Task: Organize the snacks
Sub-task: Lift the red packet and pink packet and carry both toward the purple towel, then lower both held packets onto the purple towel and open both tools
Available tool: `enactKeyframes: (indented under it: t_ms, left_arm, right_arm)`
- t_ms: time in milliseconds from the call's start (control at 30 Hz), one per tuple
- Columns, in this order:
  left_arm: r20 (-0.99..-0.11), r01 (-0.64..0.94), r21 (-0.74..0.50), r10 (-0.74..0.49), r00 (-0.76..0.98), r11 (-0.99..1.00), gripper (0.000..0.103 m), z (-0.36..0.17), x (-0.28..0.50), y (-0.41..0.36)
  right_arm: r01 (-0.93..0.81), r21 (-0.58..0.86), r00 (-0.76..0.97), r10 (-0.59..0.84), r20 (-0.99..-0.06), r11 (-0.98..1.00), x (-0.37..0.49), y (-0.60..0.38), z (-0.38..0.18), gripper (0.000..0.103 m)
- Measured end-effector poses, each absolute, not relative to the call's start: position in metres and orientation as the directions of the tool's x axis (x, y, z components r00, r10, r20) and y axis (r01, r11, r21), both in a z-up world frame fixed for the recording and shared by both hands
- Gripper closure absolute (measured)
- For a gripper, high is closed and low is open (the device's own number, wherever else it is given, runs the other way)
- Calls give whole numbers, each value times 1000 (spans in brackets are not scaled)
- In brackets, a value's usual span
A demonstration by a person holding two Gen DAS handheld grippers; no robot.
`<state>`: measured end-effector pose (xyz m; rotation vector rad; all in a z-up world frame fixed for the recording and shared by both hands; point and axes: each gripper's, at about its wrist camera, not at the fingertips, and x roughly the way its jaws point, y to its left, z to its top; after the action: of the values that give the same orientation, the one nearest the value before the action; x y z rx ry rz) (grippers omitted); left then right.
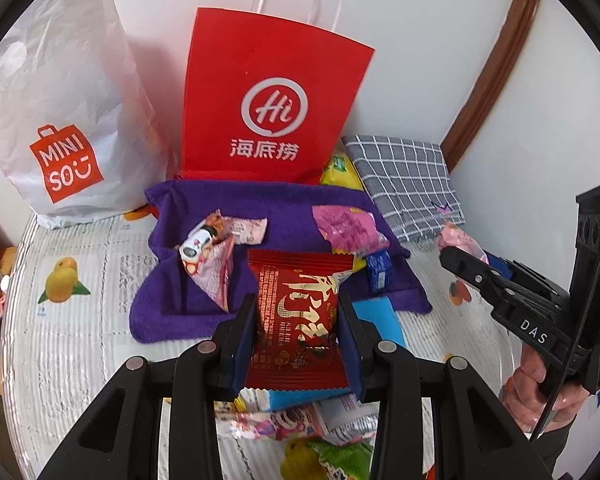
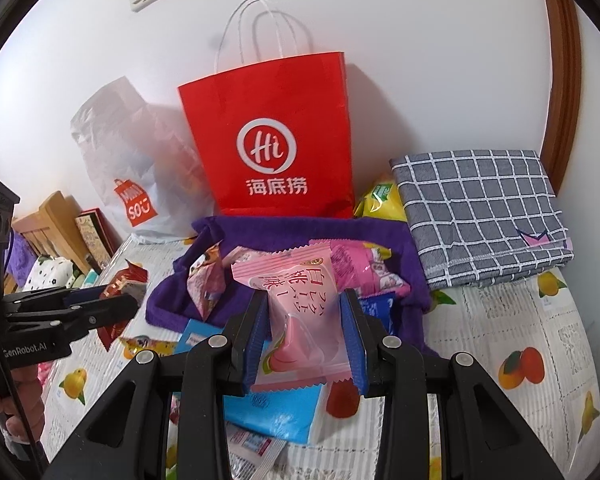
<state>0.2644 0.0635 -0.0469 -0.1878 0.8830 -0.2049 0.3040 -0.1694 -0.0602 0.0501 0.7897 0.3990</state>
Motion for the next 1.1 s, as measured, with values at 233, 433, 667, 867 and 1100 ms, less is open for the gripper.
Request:
enactKeyframes:
  t_ms: [233, 433, 667, 867, 1100]
  left_arm:
    - [-741, 72, -244, -234, 630, 967, 67, -44, 285, 80]
    - [-738, 45, -246, -218, 639, 968, 67, -44, 301, 96]
    - [-750, 29, -244, -207, 628, 969, 67, -53, 319, 103]
    - [-766, 34, -254, -223, 604, 967, 67, -71, 337, 98]
    - [-786, 47, -242, -225, 576, 969, 67, -89, 354, 85]
  right_arm:
    - [-317, 201, 641, 365, -675, 927, 326, -172, -57, 67]
    - [-318, 202, 644, 367, -671, 926, 341, -169, -56, 67]
    - [-324, 208, 615, 373, -695, 923, 358, -159, -74, 67]
    - [-318, 222, 577, 374, -726, 922, 372, -159, -98, 67]
    - [-324, 231, 533, 379, -756, 917, 388, -155, -124, 67]
